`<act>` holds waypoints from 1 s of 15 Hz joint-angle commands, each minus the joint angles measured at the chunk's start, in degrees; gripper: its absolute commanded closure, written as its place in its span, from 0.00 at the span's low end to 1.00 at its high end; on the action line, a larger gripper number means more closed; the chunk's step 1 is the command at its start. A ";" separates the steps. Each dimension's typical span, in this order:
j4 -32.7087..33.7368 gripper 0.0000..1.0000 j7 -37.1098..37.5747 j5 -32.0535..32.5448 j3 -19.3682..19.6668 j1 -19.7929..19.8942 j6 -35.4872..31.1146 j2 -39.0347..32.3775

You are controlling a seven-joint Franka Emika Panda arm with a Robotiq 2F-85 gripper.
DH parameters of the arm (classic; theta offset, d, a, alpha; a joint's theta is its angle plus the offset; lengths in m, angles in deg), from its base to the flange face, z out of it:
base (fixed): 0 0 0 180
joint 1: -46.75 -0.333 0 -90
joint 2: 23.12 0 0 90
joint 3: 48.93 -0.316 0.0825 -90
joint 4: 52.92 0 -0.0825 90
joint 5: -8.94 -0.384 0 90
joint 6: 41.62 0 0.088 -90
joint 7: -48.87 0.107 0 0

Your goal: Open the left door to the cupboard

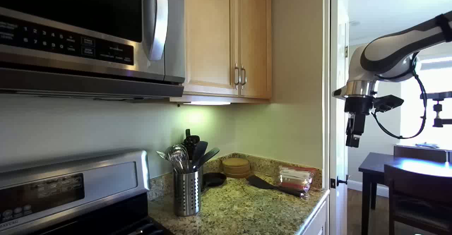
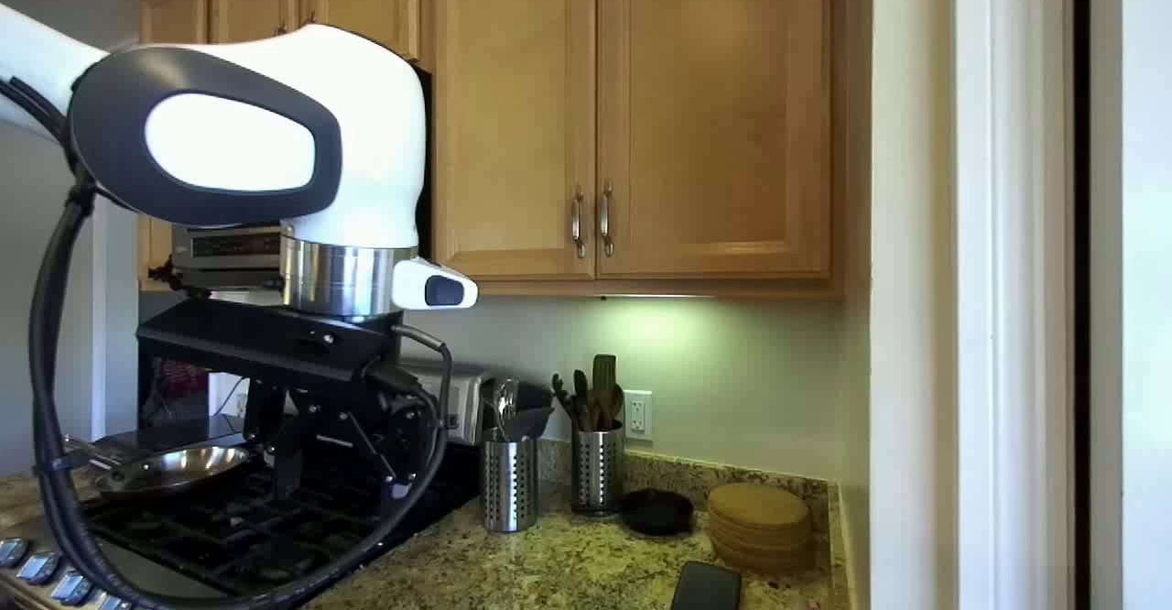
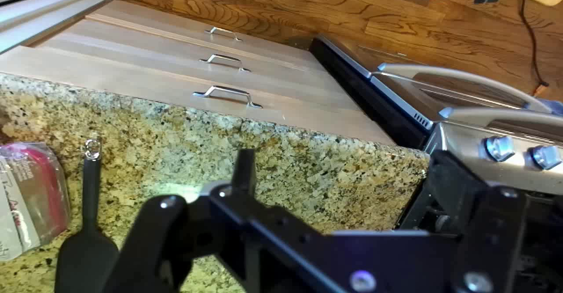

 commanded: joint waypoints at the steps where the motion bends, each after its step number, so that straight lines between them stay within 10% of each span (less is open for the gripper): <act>1: 0.06 0.00 -0.73 -0.84 -0.95 1.10 0.02 -0.39; 15: -0.08 0.00 0.69 -0.41 -4.27 0.19 -1.92 -0.40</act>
